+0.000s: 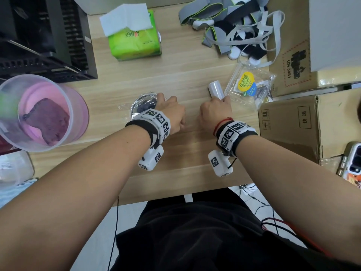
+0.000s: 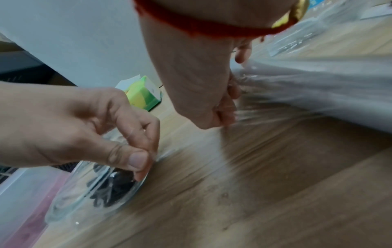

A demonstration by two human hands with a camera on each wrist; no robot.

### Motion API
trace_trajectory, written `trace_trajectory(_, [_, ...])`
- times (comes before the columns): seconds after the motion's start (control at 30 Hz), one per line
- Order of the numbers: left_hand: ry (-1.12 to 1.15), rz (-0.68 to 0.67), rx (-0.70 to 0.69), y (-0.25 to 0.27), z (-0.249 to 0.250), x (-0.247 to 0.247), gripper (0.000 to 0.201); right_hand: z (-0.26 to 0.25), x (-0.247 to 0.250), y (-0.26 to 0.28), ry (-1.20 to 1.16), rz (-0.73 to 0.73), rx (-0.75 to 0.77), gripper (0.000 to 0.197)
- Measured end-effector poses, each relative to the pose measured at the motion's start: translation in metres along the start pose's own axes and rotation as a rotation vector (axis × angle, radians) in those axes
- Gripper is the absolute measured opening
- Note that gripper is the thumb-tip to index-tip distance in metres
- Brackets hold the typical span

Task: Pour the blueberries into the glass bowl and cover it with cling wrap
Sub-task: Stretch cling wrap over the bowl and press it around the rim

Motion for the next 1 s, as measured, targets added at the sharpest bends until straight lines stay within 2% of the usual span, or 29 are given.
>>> trace_trajectory(0.2, [0.007, -0.011, 0.027, 0.0, -0.006, -0.003, 0.022, 0.002, 0.004, -0.006, -0.067, -0.008, -0.02, 0.02])
trace_trajectory(0.3, [-0.022, -0.065, 0.025, 0.0, -0.003, -0.001, 0.026, 0.005, 0.005, -0.003, -0.074, 0.009, 0.0, 0.02])
trace_trajectory(0.37, [-0.032, -0.099, 0.027, -0.001, -0.005, -0.002, 0.026, 0.006, 0.004, 0.001, -0.118, 0.017, 0.059, 0.021])
trace_trajectory(0.47, [-0.014, -0.094, 0.051, -0.002, -0.005, -0.001, 0.009, 0.003, 0.001, 0.005, -0.21, -0.06, 0.206, 0.025])
trace_trajectory(0.53, [0.046, -0.107, 0.069, -0.005, -0.005, -0.002, 0.022, -0.004, 0.0, 0.005, -0.211, -0.109, 0.272, 0.027])
trace_trajectory(0.7, [0.045, -0.106, 0.091, -0.002, -0.005, 0.0, 0.017, -0.008, -0.001, 0.001, -0.145, -0.16, 0.33, 0.028])
trace_trajectory(0.87, [0.063, -0.103, 0.071, -0.003, -0.004, -0.003, 0.024, 0.005, 0.0, -0.001, -0.05, -0.097, 0.259, 0.028])
trace_trajectory(1.0, [0.026, -0.058, 0.033, 0.006, -0.006, -0.006, 0.01, 0.02, 0.005, -0.008, -0.018, -0.055, 0.118, 0.028])
Point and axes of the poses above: each hand's wrist, its own y-axis away from the middle knuckle, its own x-axis out of the back of the hand, z = x × y, the point moved 1 cm from there along -y, towards the middle knuckle, and after that the axes turned 7 degrees about -y, right-handed, at the moved point
